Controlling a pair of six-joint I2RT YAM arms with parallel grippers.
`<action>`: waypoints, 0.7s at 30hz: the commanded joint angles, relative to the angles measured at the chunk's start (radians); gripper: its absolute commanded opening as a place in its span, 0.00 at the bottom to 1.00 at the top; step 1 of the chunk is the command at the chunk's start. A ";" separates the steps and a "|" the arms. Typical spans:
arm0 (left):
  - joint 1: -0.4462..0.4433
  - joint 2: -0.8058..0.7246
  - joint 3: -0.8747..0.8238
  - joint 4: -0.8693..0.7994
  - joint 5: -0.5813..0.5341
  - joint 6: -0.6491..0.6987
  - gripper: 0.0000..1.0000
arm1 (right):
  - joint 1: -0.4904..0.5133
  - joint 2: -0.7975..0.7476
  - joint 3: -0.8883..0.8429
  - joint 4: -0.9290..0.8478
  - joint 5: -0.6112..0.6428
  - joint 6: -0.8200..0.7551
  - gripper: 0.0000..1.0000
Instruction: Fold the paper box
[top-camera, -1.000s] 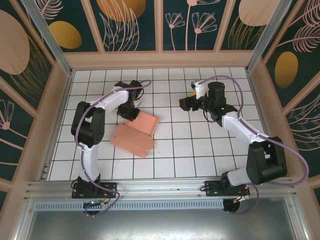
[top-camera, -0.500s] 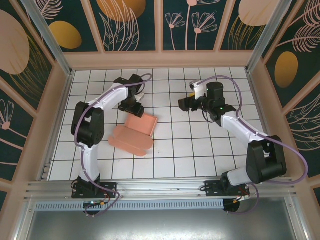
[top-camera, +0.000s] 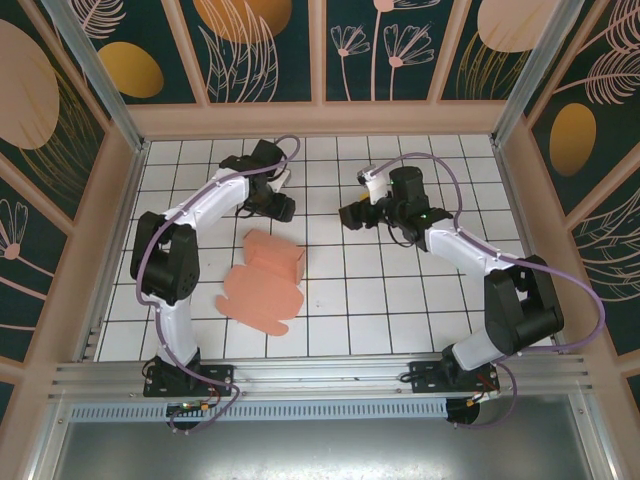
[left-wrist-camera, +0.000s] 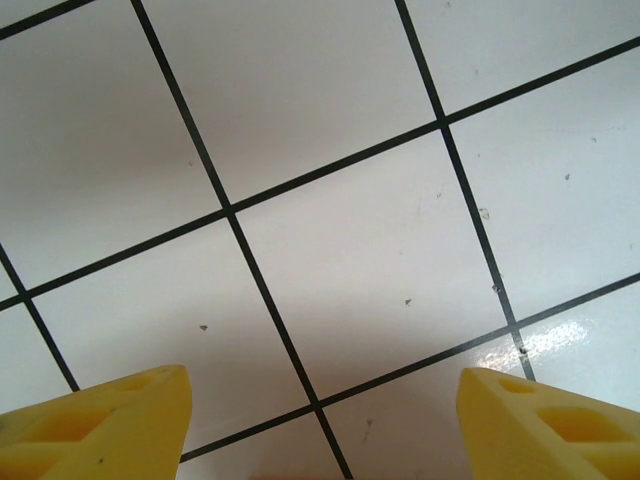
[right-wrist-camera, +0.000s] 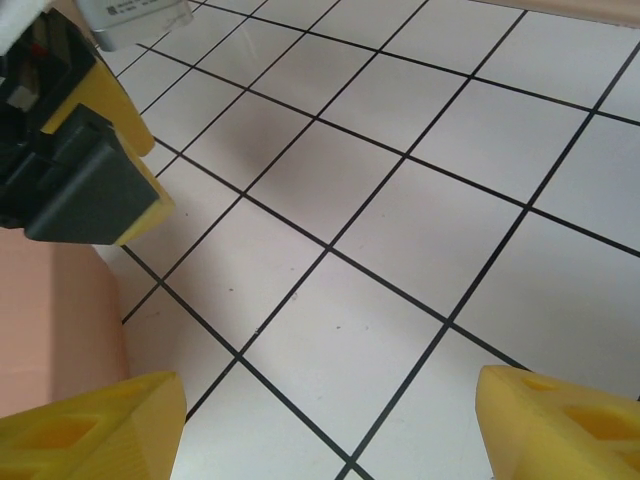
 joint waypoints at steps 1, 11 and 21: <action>0.004 0.008 0.002 0.052 -0.001 -0.041 0.70 | 0.016 0.000 0.027 0.013 0.002 -0.016 0.76; 0.059 -0.135 -0.095 0.262 -0.095 -0.198 0.85 | 0.112 -0.012 0.016 0.046 0.030 -0.049 0.77; 0.264 -0.342 -0.371 0.390 -0.095 -0.315 0.99 | 0.381 0.113 0.124 0.044 0.067 -0.184 0.78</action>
